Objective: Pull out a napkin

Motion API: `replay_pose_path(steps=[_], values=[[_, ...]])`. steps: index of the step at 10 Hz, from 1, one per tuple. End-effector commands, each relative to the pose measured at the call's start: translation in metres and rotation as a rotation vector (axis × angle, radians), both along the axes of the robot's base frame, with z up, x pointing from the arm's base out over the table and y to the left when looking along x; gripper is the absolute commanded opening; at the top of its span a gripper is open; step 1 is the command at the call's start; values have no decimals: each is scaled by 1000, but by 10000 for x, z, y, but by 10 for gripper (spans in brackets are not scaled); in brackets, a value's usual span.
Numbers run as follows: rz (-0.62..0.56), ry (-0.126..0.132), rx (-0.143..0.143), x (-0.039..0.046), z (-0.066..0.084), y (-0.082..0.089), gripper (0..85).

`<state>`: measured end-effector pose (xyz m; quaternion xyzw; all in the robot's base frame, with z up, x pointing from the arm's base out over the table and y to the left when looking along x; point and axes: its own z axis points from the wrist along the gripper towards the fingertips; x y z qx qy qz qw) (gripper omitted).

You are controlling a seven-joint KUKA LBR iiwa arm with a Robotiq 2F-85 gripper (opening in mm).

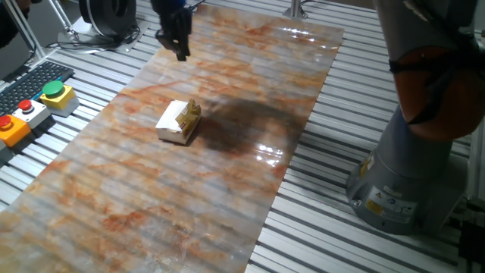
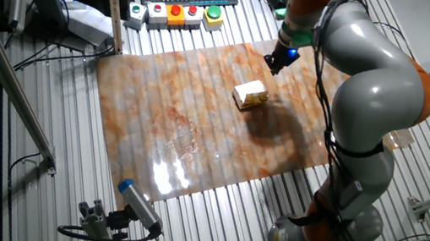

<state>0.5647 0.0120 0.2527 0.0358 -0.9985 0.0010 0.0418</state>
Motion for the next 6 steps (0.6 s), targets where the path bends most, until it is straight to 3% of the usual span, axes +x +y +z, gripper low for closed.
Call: replay_pose_path(steps=[1, 2, 3, 4, 6], values=[[-9, -11, -13, 65, -59, 13, 170], [-20, -15, -19, 117, -121, 14, 170], [-39, -25, -20, 159, -175, 13, 340], [-39, -27, -35, 204, -267, 25, 340], [-66, -33, -29, 217, -457, 22, 340]])
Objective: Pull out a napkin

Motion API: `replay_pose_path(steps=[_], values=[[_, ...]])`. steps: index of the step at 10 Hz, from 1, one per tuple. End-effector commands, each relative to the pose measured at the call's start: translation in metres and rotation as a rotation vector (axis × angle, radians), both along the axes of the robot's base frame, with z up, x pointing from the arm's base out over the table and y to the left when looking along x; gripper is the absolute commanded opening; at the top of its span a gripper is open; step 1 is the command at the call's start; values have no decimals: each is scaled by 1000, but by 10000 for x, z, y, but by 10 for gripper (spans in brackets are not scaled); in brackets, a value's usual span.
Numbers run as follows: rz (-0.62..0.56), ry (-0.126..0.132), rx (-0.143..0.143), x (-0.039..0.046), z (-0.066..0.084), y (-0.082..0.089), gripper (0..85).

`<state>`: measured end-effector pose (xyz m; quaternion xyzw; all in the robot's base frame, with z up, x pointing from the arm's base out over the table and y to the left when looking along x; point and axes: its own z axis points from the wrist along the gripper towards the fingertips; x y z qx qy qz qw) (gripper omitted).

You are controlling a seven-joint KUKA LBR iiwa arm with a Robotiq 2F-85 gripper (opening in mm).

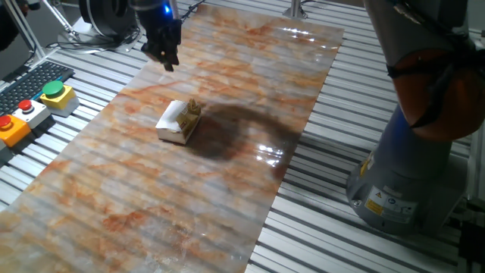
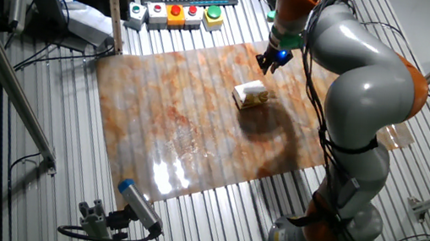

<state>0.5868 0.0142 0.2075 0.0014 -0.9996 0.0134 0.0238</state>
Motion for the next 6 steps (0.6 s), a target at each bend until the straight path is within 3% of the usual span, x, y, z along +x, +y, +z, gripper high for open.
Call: replay_pose_path(steps=[1, 4, 5, 6], values=[[-11, -10, 4, 13, -107, -6, 340], [-59, -18, 19, 154, -287, 31, 340], [-83, -16, 13, 209, -295, 69, 510], [-114, -17, 5, 242, -336, 90, 510]])
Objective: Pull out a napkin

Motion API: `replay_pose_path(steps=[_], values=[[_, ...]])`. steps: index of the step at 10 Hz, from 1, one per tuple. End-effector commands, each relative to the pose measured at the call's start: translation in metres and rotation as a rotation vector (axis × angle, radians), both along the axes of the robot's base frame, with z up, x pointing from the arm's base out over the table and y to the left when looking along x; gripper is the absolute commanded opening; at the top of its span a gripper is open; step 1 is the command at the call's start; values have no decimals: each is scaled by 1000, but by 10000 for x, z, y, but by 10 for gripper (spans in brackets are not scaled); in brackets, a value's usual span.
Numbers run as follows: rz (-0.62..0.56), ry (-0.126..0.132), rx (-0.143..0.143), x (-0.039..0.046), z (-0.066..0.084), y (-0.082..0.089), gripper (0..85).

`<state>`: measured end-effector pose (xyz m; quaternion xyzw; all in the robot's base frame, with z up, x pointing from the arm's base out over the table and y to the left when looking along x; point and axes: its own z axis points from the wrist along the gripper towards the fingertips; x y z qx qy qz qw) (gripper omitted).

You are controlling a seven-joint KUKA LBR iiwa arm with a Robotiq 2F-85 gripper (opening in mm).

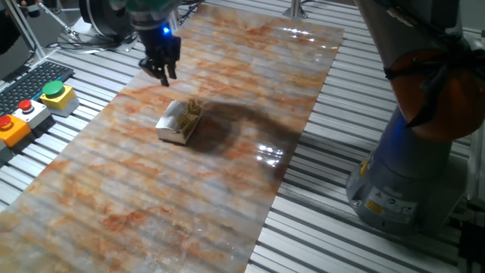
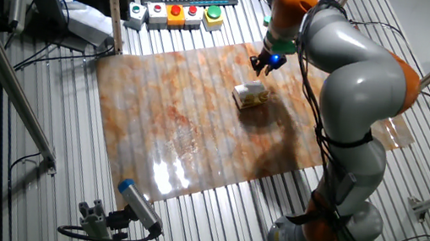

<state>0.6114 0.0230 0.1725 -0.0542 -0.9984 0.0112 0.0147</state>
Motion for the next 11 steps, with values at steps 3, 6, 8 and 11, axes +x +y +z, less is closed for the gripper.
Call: replay_pose_path(steps=[3, 6, 8, 11], values=[[5, -20, -9, 22, -212, -8, 510], [-11, -34, 11, -72, -458, 53, 510], [-12, -42, 13, -76, -577, 54, 510], [-23, -54, 21, -66, -707, 50, 510]])
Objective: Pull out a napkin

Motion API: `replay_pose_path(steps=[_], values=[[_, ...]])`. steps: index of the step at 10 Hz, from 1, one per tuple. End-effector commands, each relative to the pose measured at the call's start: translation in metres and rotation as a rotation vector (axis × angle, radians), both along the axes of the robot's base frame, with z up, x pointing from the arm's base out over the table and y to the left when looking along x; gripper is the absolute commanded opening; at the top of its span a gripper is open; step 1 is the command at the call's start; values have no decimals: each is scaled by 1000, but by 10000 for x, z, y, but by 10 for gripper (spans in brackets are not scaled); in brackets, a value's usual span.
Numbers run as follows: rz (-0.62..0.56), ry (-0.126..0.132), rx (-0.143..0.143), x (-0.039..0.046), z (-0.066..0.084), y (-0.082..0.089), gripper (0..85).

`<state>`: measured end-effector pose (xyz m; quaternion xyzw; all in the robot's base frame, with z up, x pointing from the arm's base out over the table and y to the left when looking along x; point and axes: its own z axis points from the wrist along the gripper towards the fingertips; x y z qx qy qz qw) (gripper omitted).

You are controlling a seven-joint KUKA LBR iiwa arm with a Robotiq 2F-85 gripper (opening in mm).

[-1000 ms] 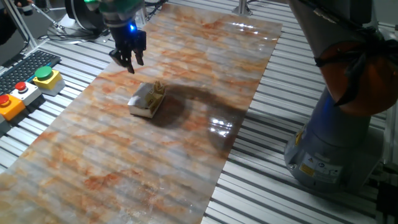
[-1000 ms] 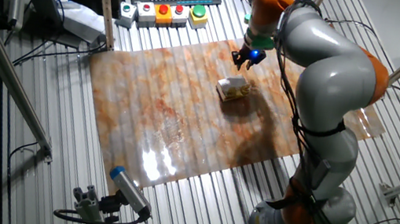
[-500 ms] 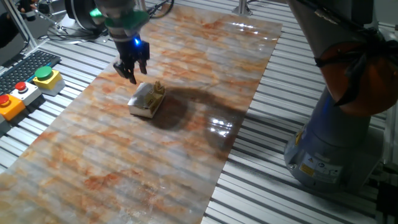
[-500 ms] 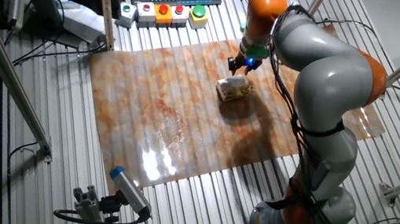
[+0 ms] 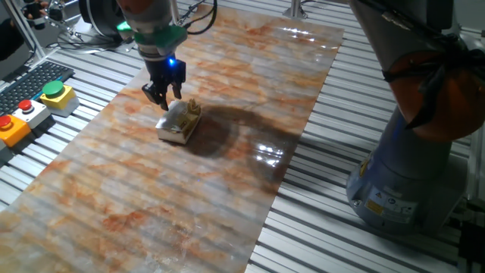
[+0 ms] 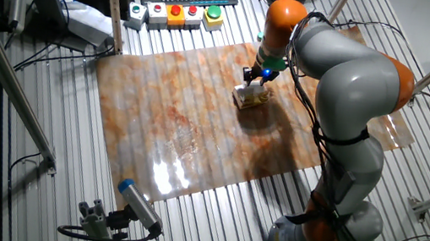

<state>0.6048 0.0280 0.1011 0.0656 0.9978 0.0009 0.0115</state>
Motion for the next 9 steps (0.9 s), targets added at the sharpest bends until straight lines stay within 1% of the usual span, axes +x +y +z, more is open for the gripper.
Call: replay_pose_path(steps=[1, 5, 7, 9], values=[[-2, -1, 1, -3, -27, 1, 510], [-12, -18, -1, -16, -157, 18, 510], [-17, -22, -5, -22, -171, 39, 510], [-19, -21, -11, -29, -171, 59, 510]])
